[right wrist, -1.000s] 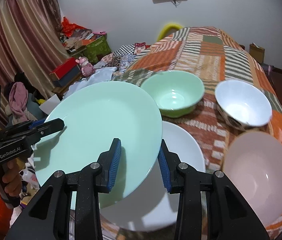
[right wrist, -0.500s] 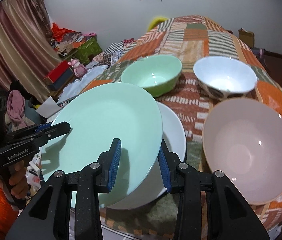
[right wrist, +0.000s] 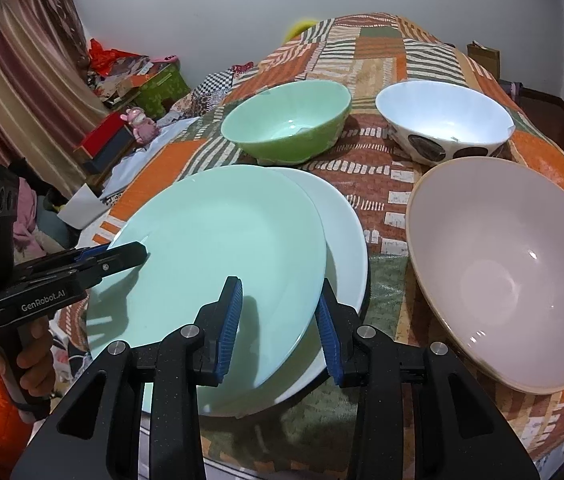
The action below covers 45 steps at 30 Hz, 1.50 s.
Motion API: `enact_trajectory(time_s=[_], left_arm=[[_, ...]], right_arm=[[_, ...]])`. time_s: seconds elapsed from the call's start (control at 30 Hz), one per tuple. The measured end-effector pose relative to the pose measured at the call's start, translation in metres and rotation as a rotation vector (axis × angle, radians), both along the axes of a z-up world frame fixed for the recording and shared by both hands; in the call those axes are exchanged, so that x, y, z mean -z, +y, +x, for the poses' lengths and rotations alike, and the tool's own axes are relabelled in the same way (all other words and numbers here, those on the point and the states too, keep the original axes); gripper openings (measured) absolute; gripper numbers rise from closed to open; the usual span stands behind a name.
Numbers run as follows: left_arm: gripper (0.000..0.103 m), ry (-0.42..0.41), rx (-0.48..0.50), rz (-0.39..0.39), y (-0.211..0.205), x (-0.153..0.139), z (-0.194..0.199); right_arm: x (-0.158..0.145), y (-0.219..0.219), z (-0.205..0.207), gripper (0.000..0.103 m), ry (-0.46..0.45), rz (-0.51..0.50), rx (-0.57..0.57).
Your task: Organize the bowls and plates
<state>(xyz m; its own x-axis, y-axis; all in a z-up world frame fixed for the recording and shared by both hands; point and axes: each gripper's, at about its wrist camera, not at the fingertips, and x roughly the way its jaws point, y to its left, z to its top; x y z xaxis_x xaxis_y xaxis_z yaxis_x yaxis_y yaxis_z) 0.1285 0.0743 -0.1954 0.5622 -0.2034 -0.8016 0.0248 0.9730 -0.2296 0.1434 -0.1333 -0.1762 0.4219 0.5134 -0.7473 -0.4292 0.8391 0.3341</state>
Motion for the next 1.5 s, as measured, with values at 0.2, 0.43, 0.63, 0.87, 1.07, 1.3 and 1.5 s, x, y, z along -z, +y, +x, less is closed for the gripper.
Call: enact_trajectory(time_s=[0.2, 0.43, 0.63, 0.87, 1.07, 1.3, 1.5], left_arm=[[0.031, 0.011, -0.002, 0.004, 0.000, 0.008, 0.008], [0.031, 0.008, -0.001, 0.008, 0.001, 0.008, 0.012], [0.031, 0.024, -0.013, 0.007, 0.004, 0.013, 0.016], [0.031, 0.020, -0.007, 0.024, 0.002, 0.013, 0.015], [0.031, 0.002, -0.004, 0.043, 0.000, 0.005, 0.010], [0.031, -0.046, 0.008, 0.075, -0.005, -0.014, -0.004], [0.031, -0.094, 0.037, 0.100, -0.023, -0.035, -0.011]], right_arm=[[0.003, 0.002, 0.002, 0.034, -0.001, -0.014, 0.025], [0.005, 0.003, 0.004, 0.034, -0.006, -0.025, 0.037], [0.005, 0.001, 0.002, 0.034, -0.008, -0.015, 0.036], [0.003, 0.000, 0.000, 0.034, -0.016, -0.016, 0.038], [-0.001, -0.004, -0.006, 0.034, -0.031, -0.022, 0.046], [-0.014, -0.013, -0.015, 0.034, -0.070, -0.021, 0.062], [-0.036, -0.021, -0.022, 0.034, -0.134, -0.008, 0.064]])
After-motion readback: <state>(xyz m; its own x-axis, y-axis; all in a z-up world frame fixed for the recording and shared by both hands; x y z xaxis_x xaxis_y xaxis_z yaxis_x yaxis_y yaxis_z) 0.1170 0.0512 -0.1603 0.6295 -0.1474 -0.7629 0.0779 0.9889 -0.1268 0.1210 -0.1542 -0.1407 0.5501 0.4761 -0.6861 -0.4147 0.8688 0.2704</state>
